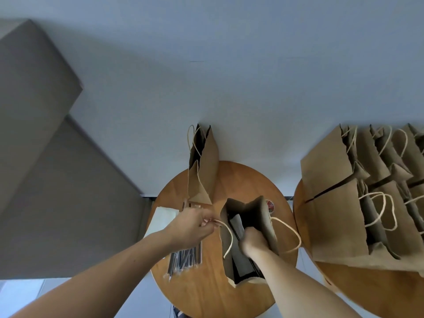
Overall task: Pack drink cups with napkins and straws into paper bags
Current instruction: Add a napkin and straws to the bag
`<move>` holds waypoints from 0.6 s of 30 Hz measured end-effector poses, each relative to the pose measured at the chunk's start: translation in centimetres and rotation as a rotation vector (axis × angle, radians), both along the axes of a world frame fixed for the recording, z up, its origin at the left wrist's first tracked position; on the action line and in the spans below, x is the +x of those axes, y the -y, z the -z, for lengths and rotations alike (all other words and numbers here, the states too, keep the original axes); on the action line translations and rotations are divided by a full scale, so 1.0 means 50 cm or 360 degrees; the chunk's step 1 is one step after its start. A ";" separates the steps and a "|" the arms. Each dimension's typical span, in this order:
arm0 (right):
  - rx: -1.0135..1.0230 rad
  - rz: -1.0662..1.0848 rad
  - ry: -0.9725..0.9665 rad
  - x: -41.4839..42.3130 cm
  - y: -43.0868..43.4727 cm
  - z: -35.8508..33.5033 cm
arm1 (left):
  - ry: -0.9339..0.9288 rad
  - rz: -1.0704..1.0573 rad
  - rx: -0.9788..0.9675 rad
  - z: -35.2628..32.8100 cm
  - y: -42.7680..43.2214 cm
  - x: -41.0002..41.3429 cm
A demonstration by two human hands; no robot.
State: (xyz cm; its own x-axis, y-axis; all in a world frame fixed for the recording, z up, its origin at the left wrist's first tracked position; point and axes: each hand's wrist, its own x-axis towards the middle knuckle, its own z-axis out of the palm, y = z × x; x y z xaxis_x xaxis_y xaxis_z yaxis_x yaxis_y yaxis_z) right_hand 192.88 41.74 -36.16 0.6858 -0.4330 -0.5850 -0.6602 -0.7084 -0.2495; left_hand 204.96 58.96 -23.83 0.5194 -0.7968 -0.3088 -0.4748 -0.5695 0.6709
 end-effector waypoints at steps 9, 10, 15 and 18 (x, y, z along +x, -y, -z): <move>-0.0215 0.0149 0.0023 0.003 -0.017 0.000 | -0.0071 -0.0018 -0.0023 0.009 0.024 0.001; -0.0254 0.0107 0.0019 0.003 -0.019 -0.006 | -0.0067 -0.0017 -0.0027 0.009 0.027 0.002; -0.0285 -0.0015 0.0049 0.017 -0.018 -0.068 | -0.0047 0.0043 -0.0019 0.004 0.041 0.010; -0.0285 -0.0190 0.0121 0.030 -0.003 -0.149 | -0.0027 0.0055 -0.0002 -0.002 0.050 0.015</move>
State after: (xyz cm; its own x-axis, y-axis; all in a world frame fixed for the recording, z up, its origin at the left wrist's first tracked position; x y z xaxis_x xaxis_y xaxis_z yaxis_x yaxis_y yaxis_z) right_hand 194.36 41.87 -28.69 0.7777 -0.4384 -0.4506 -0.5529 -0.8180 -0.1585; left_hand 205.74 56.44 -23.72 0.4864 -0.8145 -0.3161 -0.4828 -0.5521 0.6797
